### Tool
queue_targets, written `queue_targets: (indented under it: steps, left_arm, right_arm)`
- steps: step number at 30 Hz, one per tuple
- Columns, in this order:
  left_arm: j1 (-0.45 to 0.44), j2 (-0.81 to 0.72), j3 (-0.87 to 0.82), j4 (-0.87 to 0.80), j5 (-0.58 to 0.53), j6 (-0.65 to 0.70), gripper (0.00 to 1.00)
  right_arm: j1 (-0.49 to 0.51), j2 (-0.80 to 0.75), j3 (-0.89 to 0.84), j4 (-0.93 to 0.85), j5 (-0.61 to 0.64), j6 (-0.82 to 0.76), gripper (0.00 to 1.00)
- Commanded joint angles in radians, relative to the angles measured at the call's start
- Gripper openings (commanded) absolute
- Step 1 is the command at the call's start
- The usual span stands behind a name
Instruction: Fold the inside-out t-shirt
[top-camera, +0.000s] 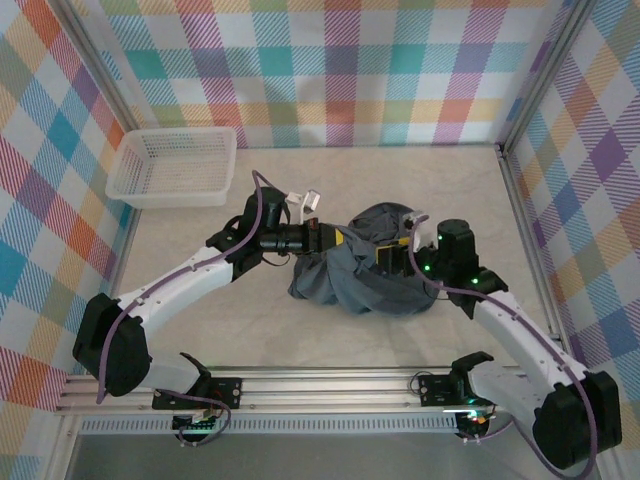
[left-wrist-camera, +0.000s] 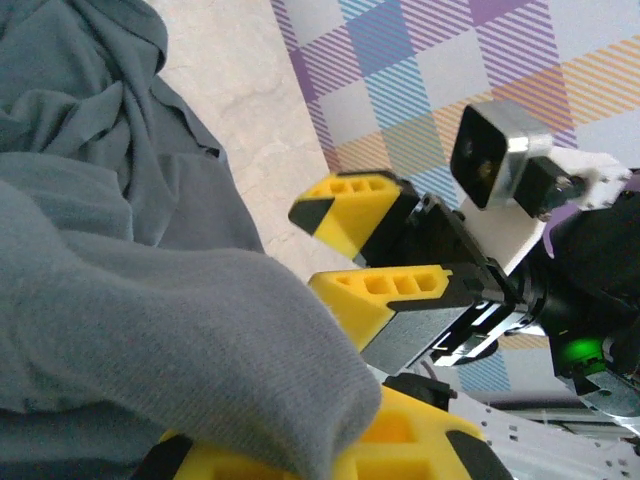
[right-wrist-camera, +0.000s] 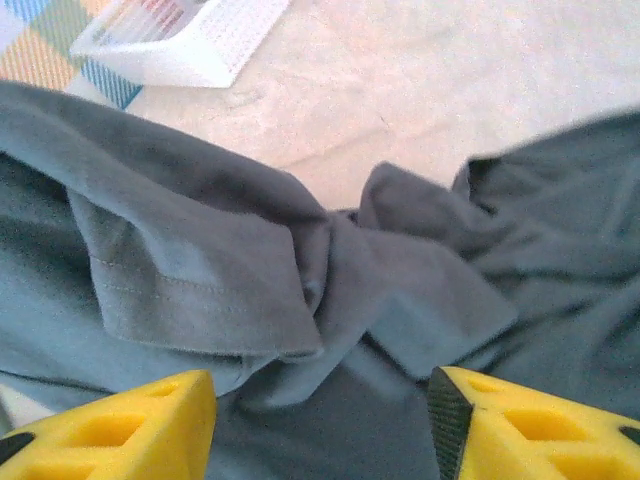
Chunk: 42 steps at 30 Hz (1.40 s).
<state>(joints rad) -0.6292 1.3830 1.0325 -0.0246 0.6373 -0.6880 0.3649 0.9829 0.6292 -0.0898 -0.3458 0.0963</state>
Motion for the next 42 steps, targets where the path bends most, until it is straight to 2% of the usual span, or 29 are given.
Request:
queue_targets:
  steps: [1,2,5,8,10,12,13,15,19,20,23,25,29,33,38,42]
  left_arm:
    - [0.007,-0.028,0.031,-0.021,-0.003,0.021,0.00]
    - [0.007,-0.032,0.031,-0.023,-0.007,0.024,0.00]
    - [0.007,-0.039,0.031,-0.030,-0.018,0.027,0.00]
    - [0.007,-0.041,0.035,-0.031,-0.021,0.027,0.00]
    - [0.007,-0.039,0.037,-0.033,-0.022,0.027,0.00]
    - [0.007,-0.041,0.038,-0.038,-0.023,0.031,0.00]
    - [0.006,-0.042,0.037,-0.043,-0.024,0.033,0.00]
    - [0.007,-0.045,0.031,-0.049,-0.029,0.038,0.00]
    - [0.013,-0.050,0.036,-0.118,-0.066,0.095,0.00]
    - [0.018,-0.047,0.043,-0.155,-0.090,0.124,0.00]
    - [0.057,-0.015,0.056,-0.292,-0.196,0.230,0.00]
    - [0.098,0.040,0.044,-0.316,-0.255,0.313,0.01]
    - [0.109,0.047,0.017,-0.215,-0.266,0.357,0.17]
    - [0.119,-0.040,-0.028,-0.219,-0.385,0.357,0.30]
    - [0.119,-0.291,-0.103,-0.317,-0.491,0.336,0.42]
    - [-0.012,-0.407,-0.142,-0.319,-0.537,0.271,0.45]
  right_arm:
    - [0.039,0.067,0.006,0.074,-0.054,-0.425,0.60]
    - [0.065,0.080,-0.007,0.088,-0.048,-0.495,0.63]
    - [0.104,0.113,-0.026,0.138,-0.020,-0.556,0.72]
    - [0.147,0.152,-0.025,0.194,0.045,-0.586,0.73]
    - [0.178,0.178,-0.022,0.263,0.155,-0.580,0.71]
    - [0.182,0.189,-0.016,0.331,0.247,-0.529,0.62]
    - [0.182,0.189,-0.014,0.361,0.302,-0.497,0.55]
    - [0.181,0.179,-0.005,0.354,0.324,-0.486,0.28]
    - [0.181,0.125,0.041,0.195,0.138,-0.467,0.03]
    - [0.182,0.104,0.059,0.137,0.090,-0.452,0.00]
    - [0.181,0.037,0.126,-0.020,-0.088,-0.341,0.00]
    - [0.181,0.014,0.189,-0.097,-0.196,-0.232,0.00]
    - [0.180,0.077,0.333,-0.164,-0.366,0.023,0.00]
    - [0.172,0.171,0.440,-0.249,-0.366,0.108,0.00]
    - [0.163,0.280,0.549,-0.313,-0.362,0.178,0.00]
    - [0.161,0.329,0.571,-0.307,-0.380,0.201,0.00]
